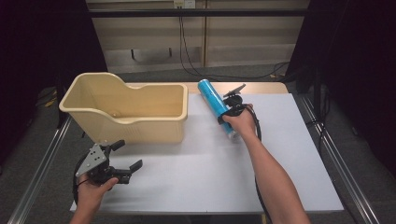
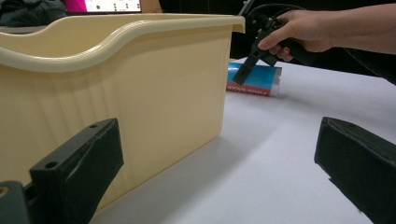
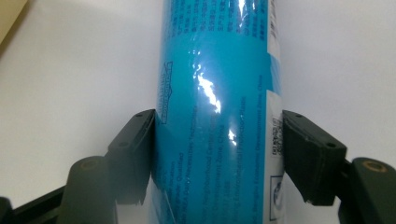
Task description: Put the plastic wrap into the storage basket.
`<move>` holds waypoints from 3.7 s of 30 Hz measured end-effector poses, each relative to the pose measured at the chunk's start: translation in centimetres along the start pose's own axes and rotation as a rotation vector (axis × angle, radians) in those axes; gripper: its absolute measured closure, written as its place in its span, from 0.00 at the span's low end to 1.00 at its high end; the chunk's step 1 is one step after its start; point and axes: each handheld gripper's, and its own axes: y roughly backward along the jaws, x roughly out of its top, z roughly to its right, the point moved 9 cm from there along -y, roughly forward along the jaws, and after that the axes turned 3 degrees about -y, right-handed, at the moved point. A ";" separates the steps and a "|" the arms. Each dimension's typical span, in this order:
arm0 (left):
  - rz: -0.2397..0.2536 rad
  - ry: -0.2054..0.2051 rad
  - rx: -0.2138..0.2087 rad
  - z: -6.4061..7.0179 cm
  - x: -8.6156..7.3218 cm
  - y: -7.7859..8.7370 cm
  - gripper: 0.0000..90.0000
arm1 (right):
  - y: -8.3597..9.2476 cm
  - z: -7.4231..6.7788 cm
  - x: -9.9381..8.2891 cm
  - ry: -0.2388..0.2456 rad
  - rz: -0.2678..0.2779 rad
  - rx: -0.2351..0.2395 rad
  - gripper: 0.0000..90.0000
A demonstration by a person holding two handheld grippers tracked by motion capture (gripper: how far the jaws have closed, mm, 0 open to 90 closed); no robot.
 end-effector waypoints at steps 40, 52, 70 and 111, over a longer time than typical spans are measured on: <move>-0.015 -0.016 -0.001 0.2 -0.2 0.2 0.01 | -1.1 -0.9 -1.0 0.054 -0.217 -0.029 0.26; -0.009 -0.006 0.003 0.1 -0.1 0.3 0.01 | -0.7 -0.5 -1.1 0.104 -0.240 -0.050 0.36; -0.004 -0.006 0.001 0.2 0.1 0.2 0.01 | 5.3 0.2 1.3 0.143 -0.164 -0.024 0.36; 0.004 0.002 -0.012 0.5 0.2 0.1 0.01 | 14.2 -6.4 7.6 0.427 -0.069 0.088 0.36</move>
